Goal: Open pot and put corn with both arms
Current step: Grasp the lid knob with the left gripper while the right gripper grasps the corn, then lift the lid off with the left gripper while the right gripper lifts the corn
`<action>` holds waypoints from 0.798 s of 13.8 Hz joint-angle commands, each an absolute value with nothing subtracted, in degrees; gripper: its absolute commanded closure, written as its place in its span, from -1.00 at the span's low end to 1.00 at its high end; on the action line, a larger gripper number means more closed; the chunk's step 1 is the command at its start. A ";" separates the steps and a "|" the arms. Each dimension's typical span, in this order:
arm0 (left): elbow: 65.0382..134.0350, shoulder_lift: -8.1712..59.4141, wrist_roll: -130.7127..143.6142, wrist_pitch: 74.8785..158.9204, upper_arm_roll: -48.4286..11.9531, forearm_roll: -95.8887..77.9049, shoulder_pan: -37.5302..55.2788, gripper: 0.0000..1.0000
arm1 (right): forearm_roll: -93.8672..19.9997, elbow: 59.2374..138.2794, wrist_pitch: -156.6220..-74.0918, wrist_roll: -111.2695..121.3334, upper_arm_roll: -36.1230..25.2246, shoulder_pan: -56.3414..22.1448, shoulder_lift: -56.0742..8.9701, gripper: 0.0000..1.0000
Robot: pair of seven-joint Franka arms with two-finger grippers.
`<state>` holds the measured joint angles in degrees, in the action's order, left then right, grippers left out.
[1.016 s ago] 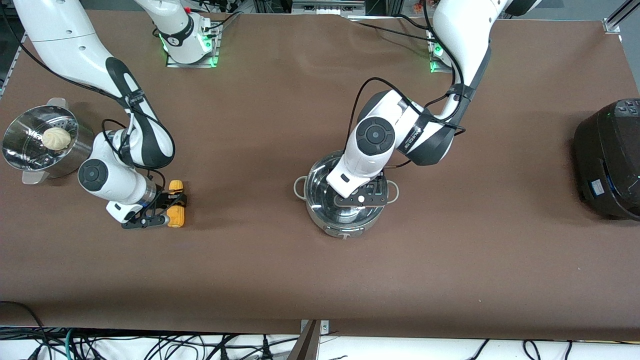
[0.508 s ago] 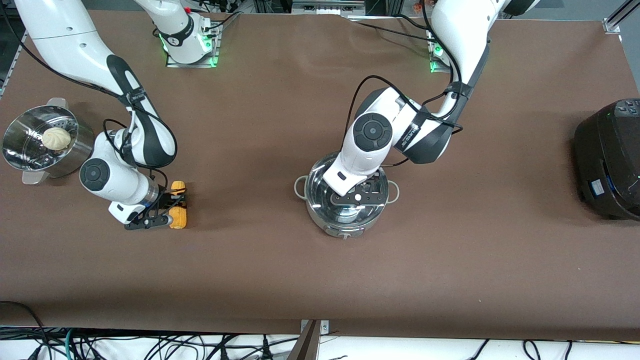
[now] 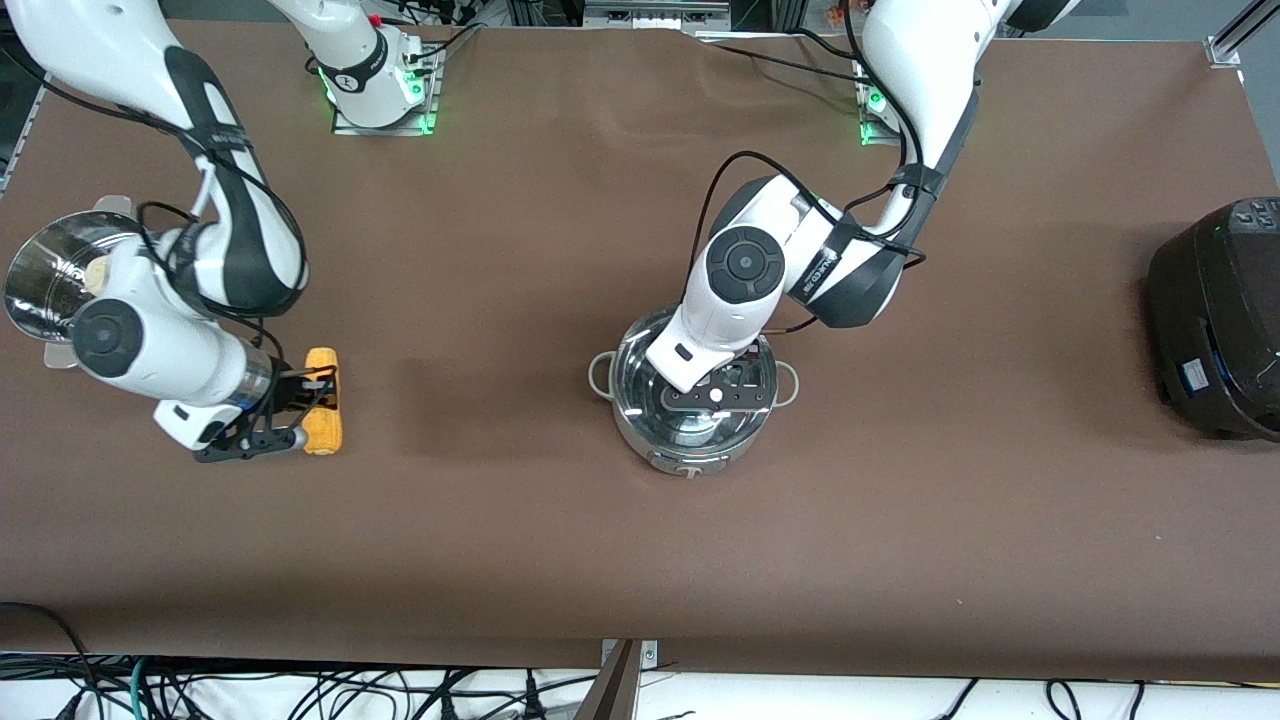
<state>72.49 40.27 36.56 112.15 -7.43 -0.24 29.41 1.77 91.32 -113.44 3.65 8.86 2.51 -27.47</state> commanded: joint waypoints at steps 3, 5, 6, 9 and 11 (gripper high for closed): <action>70.40 38.77 36.56 106.44 -6.33 3.25 28.83 1.00 | 0.79 79.02 -99.76 4.31 9.40 2.64 -28.04 0.49; 70.40 37.53 36.56 104.69 -6.07 3.25 28.04 1.00 | -1.13 77.53 -98.62 2.83 11.07 2.55 -27.95 0.49; 70.31 37.36 36.56 103.89 -6.06 3.25 27.69 1.00 | -1.23 76.39 -97.74 0.38 11.77 2.55 -27.95 0.49; 70.31 35.78 36.04 102.75 -5.89 2.99 25.67 1.00 | -1.06 75.33 -96.86 -5.69 15.10 2.11 -27.95 0.49; 70.31 34.46 33.15 102.31 -5.98 2.55 22.52 1.00 | -0.70 75.06 -96.77 -11.74 18.27 1.32 -27.95 0.49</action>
<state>70.61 37.03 35.92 104.42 -5.57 1.63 25.29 -0.42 77.17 -98.42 -6.56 15.67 1.94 -27.30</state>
